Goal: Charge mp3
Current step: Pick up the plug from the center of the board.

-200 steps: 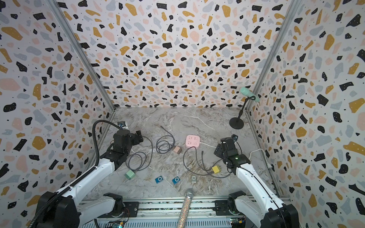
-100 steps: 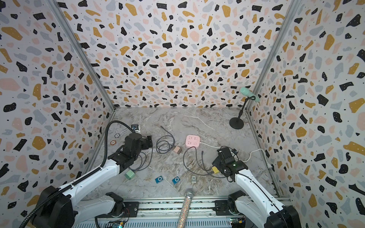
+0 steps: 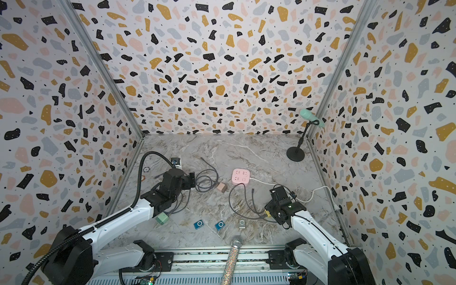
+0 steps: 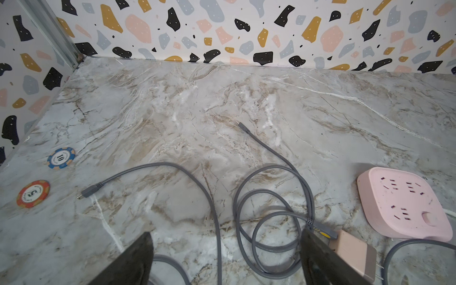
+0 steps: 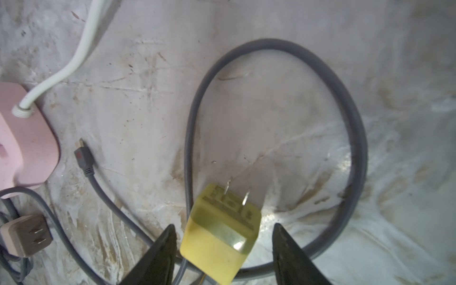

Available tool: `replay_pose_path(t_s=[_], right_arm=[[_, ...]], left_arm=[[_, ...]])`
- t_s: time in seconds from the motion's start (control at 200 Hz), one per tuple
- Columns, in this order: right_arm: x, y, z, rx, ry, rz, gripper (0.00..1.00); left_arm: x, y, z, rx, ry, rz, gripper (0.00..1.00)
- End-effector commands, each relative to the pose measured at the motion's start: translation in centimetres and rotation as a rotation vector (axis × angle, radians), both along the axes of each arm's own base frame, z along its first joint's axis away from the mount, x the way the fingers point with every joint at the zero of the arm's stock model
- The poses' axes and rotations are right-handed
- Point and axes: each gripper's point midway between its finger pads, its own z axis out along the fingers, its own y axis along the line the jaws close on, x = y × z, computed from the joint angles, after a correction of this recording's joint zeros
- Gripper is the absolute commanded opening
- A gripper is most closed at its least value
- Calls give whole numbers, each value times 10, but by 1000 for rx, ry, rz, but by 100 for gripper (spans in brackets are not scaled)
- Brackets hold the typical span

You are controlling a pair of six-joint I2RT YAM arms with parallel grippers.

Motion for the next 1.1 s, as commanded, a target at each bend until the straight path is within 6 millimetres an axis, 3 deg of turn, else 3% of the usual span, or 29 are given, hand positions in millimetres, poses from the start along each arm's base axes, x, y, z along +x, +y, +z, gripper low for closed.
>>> replay_pose_path(t_s=[0.0, 0.35, 0.431, 0.671, 0.761, 0.886, 1.091], right_arm=[[0, 1, -4, 5, 10, -21, 62], [-5, -3, -19, -9, 47, -48, 58], [-10, -4, -24, -15, 66, -40, 54], [-19, -1, -30, -16, 83, 28, 29], [-16, 3, -19, -9, 41, 64, 19], [-11, 12, 11, -3, -46, 98, 13], [-11, 44, 53, 106, -212, 163, 0]], left_arm=[[3, -5, 15, -26, -40, 10, 92], [-17, -10, 10, -42, -37, -8, 91], [-22, -11, 8, -45, -33, -11, 91], [-35, -19, 14, -64, -37, -58, 90], [-42, -31, 19, -45, -26, -128, 89], [-56, -44, 25, -24, -12, -208, 87], [-77, -63, 29, -30, 6, -317, 85]])
